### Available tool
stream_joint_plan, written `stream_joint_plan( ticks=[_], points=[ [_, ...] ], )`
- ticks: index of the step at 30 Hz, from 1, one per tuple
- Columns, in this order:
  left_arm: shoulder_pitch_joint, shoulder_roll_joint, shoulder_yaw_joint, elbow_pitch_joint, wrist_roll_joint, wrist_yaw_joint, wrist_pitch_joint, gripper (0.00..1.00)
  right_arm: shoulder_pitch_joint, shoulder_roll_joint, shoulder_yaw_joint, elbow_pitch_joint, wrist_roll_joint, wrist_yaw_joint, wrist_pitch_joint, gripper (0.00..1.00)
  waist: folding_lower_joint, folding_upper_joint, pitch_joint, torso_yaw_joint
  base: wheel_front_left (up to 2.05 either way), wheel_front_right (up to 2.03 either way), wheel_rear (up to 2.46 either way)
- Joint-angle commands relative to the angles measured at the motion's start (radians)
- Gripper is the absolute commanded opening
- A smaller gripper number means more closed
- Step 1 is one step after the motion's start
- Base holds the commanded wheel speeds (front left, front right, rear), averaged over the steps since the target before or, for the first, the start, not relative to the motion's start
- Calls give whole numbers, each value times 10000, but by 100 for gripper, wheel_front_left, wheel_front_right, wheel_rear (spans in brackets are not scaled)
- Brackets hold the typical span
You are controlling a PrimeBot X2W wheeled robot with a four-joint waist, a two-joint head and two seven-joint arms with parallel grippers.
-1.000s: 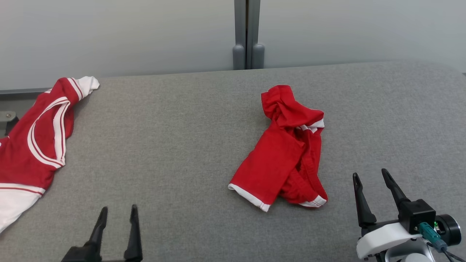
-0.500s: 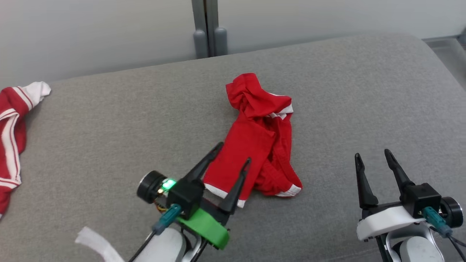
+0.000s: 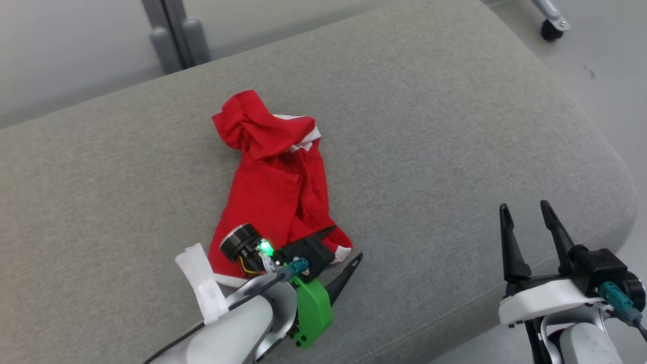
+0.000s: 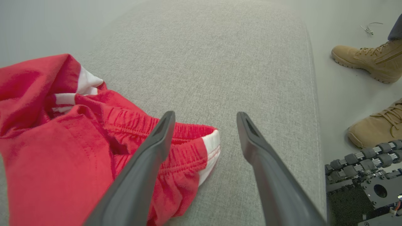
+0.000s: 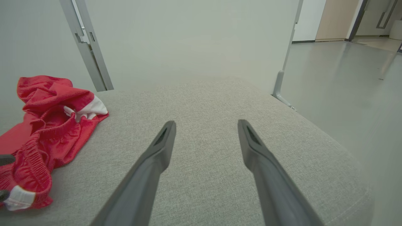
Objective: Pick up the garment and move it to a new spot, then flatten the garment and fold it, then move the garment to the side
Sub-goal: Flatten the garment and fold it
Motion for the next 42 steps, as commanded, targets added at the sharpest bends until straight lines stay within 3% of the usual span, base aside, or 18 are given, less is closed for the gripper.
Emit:
stream_joint_plan(
  ticks=[1,15,16,18,19,20,21,27,32,36,42],
  points=[
    [-307,89,-157,161,146,17,116,100,-12,-2,4,-31,78,-14,-31,100,0,-1,416,-720,0,0,0],
    [-222,445,-566,599,150,367,1456,100,-33,-9,-13,49,123,-14,-31,100,0,-1,293,-421,0,0,0],
    [-163,496,-592,549,107,362,1568,74,-36,-9,-18,59,124,-14,-31,100,0,-1,287,-385,0,0,0],
    [-70,555,-697,424,23,306,1764,39,-55,-7,8,78,149,-14,-31,100,0,-1,274,-338,0,0,0],
    [-22,581,-739,393,-4,280,1854,31,-55,-7,22,86,161,-14,-31,100,0,-1,267,-321,0,0,0],
    [-1,616,-793,351,-14,266,1941,8,-60,-9,41,98,177,-14,-31,100,0,-1,262,-309,0,0,0],
    [6,627,-829,303,-47,245,1977,0,-64,-7,58,109,191,-14,-31,100,0,-1,257,-299,0,0,0],
    [-85,512,-577,-134,-480,301,1783,0,-62,-7,120,180,241,-14,-31,100,0,-1,185,-305,0,0,0],
    [-852,285,642,-963,-1559,404,1659,0,-18,-9,99,231,239,-14,-31,100,0,-1,91,-339,0,0,0],
    [-2043,516,1622,-1260,-1944,529,1665,0,-118,-7,185,271,404,-14,-31,100,0,-1,79,-436,0,0,0],
    [-4073,990,3049,-435,-2237,662,1132,0,-498,-13,740,317,697,-14,-31,100,0,-1,238,-1008,0,0,0]
  ],
)
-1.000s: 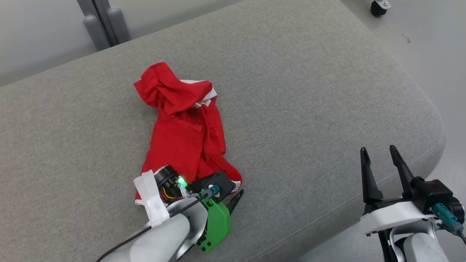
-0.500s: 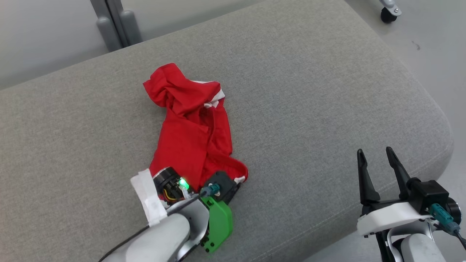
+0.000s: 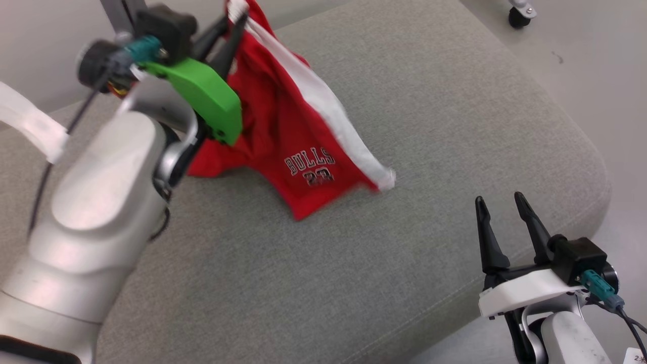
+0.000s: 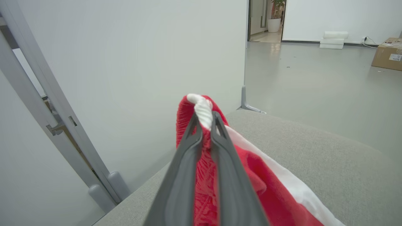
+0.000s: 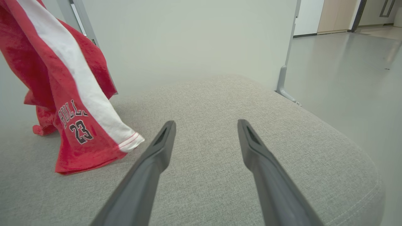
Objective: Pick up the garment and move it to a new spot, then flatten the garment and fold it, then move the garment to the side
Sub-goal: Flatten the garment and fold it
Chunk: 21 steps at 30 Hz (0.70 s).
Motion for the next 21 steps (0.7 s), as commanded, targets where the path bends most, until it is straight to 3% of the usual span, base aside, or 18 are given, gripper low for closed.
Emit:
stream_joint_plan(
  ticks=[1,7,12,16,20,21],
  points=[
    [-397,120,102,176,-3,-38,-163,0,-115,-28,27,-3,133,-14,-31,100,0,0,134,-346,0,0,0],
    [-1568,137,682,861,-56,-218,-1425,0,-307,-20,51,-12,412,-14,-31,100,0,0,315,-636,0,0,0],
    [-989,-54,488,725,-263,-417,-2183,0,-31,-19,-254,31,444,-14,-31,100,0,0,344,-313,0,0,0],
    [464,-153,418,160,-585,-397,-2774,0,99,-22,-505,88,298,-14,-31,100,0,0,267,186,0,0,0],
    [2881,-308,681,-858,-1147,47,-3177,0,273,-23,-676,118,45,-14,-31,100,0,0,108,852,0,0,0],
    [4121,-357,850,-1389,-1399,204,-3294,0,298,-20,-750,116,-96,-14,-31,100,0,0,44,1255,0,0,0]
  ],
)
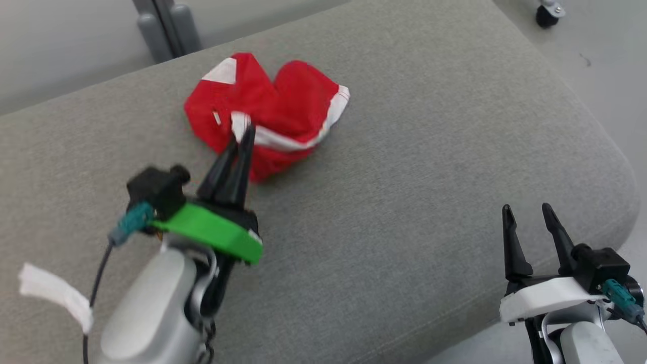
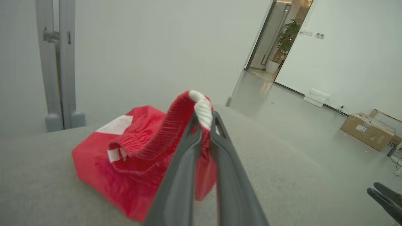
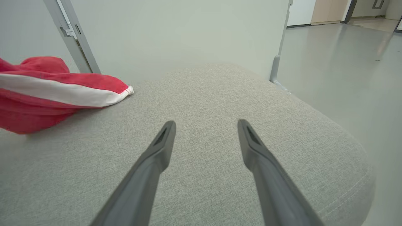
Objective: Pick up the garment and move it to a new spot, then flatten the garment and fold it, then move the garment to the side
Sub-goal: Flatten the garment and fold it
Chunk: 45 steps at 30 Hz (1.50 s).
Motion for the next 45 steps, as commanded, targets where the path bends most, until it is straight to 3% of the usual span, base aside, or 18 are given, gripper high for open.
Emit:
stream_joint_plan(
  ticks=[1,8,18,19,20,21,27,33,37,45],
  points=[
    [869,-45,139,-316,-170,90,-94,0,83,-17,-41,2,-147,-14,-31,100,0,-1,-240,946,0,0,0],
    [4113,-834,1476,-749,45,-265,-130,0,257,-17,-201,58,-735,-14,-31,100,0,-1,-605,2409,0,0,0],
    [5454,-1716,3325,752,1089,-732,-136,0,620,-19,150,246,-1250,-14,-31,100,0,-1,-1243,3633,0,0,0],
    [5523,-1782,3471,838,1217,-742,-135,23,666,-19,185,265,-1264,-14,-31,100,0,-1,-1307,3706,0,0,0],
    [5581,-1842,3555,812,1266,-751,-137,75,689,-21,212,277,-1271,-14,-31,100,0,-1,-1341,3739,0,0,0],
    [5655,-1890,3612,747,1274,-756,-135,100,709,-22,231,291,-1274,-14,-31,100,0,-1,-1382,3779,0,0,0],
    [6307,-1925,4270,406,1502,-754,-136,100,801,-19,373,315,-1200,-14,-31,100,0,-1,-1534,3734,0,0,0],
    [6810,-1969,5406,-423,2939,-756,-135,100,796,-19,369,197,-1027,-14,-31,100,0,-1,-1356,3463,0,0,0],
    [6213,-1974,4700,-1093,3492,-757,-124,100,585,-22,435,155,-1029,-14,-31,100,0,-1,-1070,3222,0,0,0],
    [3742,-1146,1478,-646,3508,-757,-8,100,-130,-17,788,27,-937,-14,-30,100,0,-1,-195,2207,0,0,0]
  ],
)
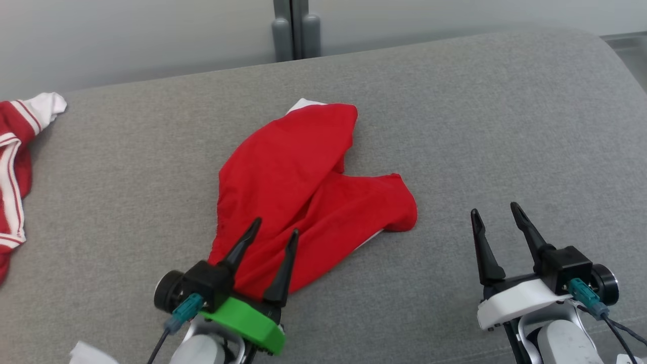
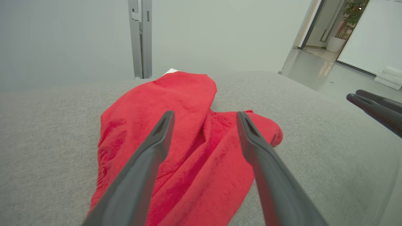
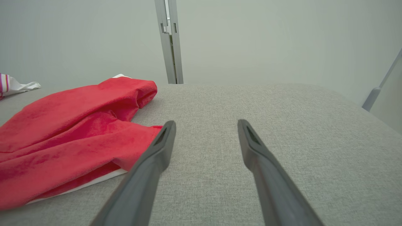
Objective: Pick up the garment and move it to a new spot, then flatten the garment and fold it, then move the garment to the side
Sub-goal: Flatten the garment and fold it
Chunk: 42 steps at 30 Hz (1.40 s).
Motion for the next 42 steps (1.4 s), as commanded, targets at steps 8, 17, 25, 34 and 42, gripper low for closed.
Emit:
stream_joint_plan(
  ticks=[8,17,25,34,42],
  points=[
    [-2546,919,-2455,1542,-901,-31,969,100,-441,-22,144,-174,429,-14,-31,100,0,0,1189,-1664,0,0,0],
    [-3476,1310,-2881,3287,-1789,-30,1704,64,-149,-20,144,-156,660,-14,-31,100,0,0,1094,-2309,0,0,0],
    [-3609,1443,-3077,3466,-2467,98,1659,0,9,-20,12,-137,629,-14,-31,100,0,0,845,-2408,0,0,0],
    [-4160,1476,-2471,4288,-2244,1154,690,0,-154,-19,122,-168,617,-14,-31,100,0,0,986,-2250,0,0,0],
    [-4824,936,-2470,5750,-2257,1272,551,100,-363,-23,349,-88,615,-14,-31,100,0,0,1174,-2365,0,0,0]
  ],
)
